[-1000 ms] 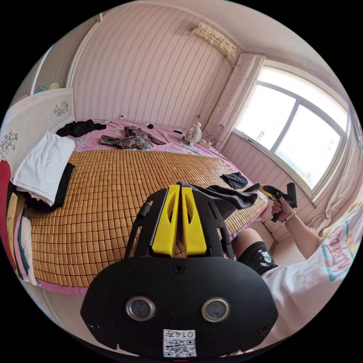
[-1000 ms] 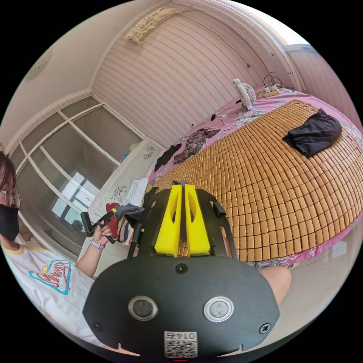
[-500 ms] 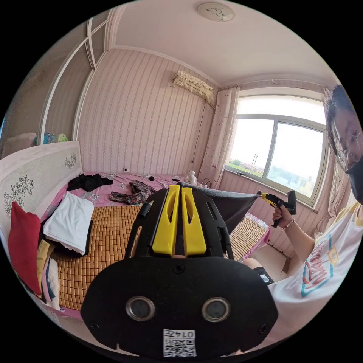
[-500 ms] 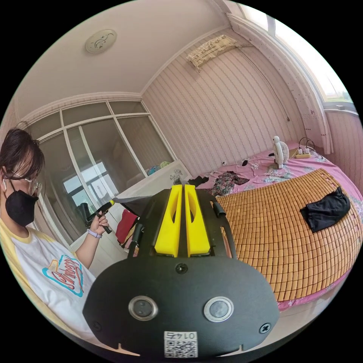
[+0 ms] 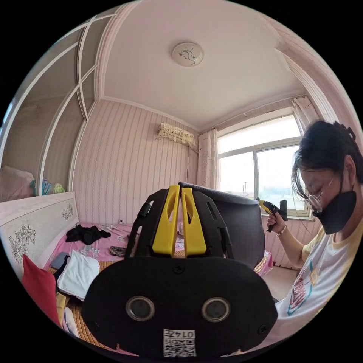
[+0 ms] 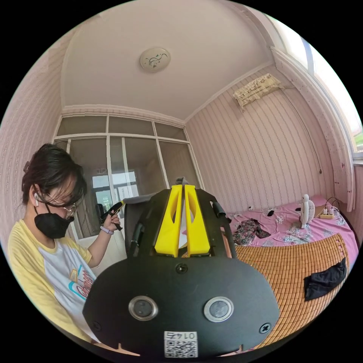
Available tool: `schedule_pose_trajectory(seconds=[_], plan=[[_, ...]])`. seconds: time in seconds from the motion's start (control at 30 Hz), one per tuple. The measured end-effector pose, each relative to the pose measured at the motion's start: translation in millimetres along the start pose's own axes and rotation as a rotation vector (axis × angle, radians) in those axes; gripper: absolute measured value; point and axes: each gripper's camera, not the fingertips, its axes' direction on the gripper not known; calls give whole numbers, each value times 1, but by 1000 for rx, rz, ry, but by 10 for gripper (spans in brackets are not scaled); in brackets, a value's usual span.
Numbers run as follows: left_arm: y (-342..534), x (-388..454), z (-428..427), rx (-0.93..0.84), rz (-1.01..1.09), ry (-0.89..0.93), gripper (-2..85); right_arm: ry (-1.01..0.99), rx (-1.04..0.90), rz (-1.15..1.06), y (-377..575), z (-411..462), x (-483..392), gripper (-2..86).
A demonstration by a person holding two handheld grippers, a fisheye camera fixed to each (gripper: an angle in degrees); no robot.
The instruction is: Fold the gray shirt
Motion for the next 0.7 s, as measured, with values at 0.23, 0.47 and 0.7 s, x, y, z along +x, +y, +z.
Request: schedule_pose_trajectory(seconds=[0.23,0.47,0.7], plan=[[72,-110,197,-447,-199,-174,-7,238,-381,170,42,169,123,7],[56,-138,257,-304,-208,-245,-7,212,-122,178,-19,224,168,7],[106,-120,263,-394,-40,-161,-7,190,-168,104,46,207,201,6]])
